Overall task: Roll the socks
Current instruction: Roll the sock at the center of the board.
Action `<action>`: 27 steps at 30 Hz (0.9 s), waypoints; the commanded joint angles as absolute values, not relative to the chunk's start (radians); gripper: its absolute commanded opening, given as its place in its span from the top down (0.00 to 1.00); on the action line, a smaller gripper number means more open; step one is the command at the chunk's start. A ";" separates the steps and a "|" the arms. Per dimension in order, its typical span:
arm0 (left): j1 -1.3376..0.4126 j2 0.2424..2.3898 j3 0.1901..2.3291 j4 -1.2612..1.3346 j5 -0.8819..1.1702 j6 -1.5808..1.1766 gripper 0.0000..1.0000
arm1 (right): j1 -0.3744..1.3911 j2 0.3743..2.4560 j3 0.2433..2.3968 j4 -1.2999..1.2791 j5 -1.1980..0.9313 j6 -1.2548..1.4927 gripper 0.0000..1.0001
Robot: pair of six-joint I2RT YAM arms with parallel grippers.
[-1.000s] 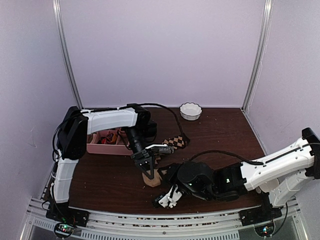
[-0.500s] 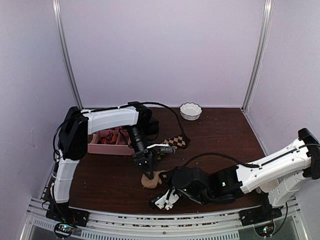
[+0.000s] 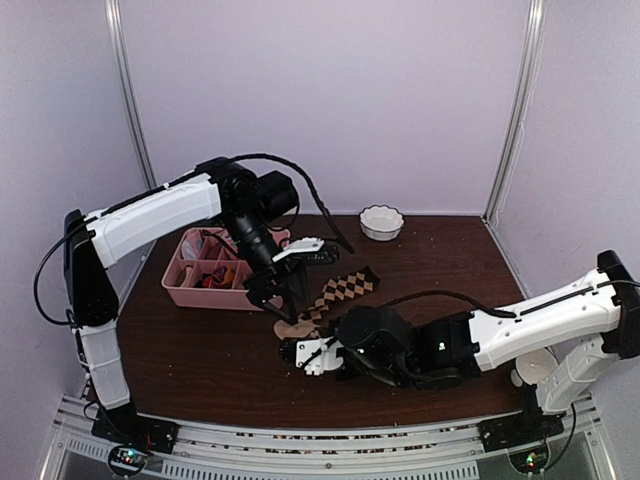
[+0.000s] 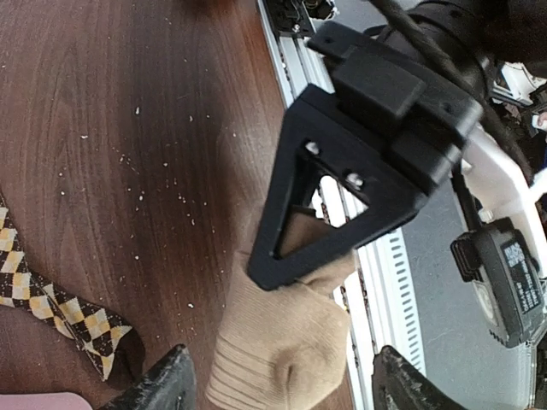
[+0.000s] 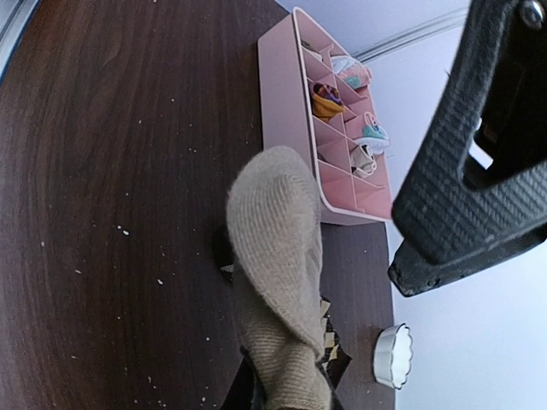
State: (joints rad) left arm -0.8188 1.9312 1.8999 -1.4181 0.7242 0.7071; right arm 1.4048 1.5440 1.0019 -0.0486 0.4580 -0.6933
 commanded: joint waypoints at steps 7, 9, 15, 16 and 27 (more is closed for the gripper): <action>-0.816 1.882 1.825 -1.405 0.721 0.712 0.27 | 1.356 1.482 0.986 -0.001 0.328 -0.445 1.00; -0.816 1.884 1.816 -1.406 0.726 0.713 0.28 | 1.355 1.479 0.991 -0.005 0.326 -0.437 1.00; -0.818 1.886 1.809 -1.408 0.730 0.719 0.31 | 1.348 1.471 0.992 0.002 0.299 -0.414 1.00; -0.818 1.887 1.814 -1.408 0.730 0.719 0.32 | 1.349 1.471 0.995 0.002 0.296 -0.410 1.00; -0.856 1.938 1.862 -1.504 0.782 0.762 0.35 | 1.344 1.487 1.006 0.028 0.333 -0.372 1.00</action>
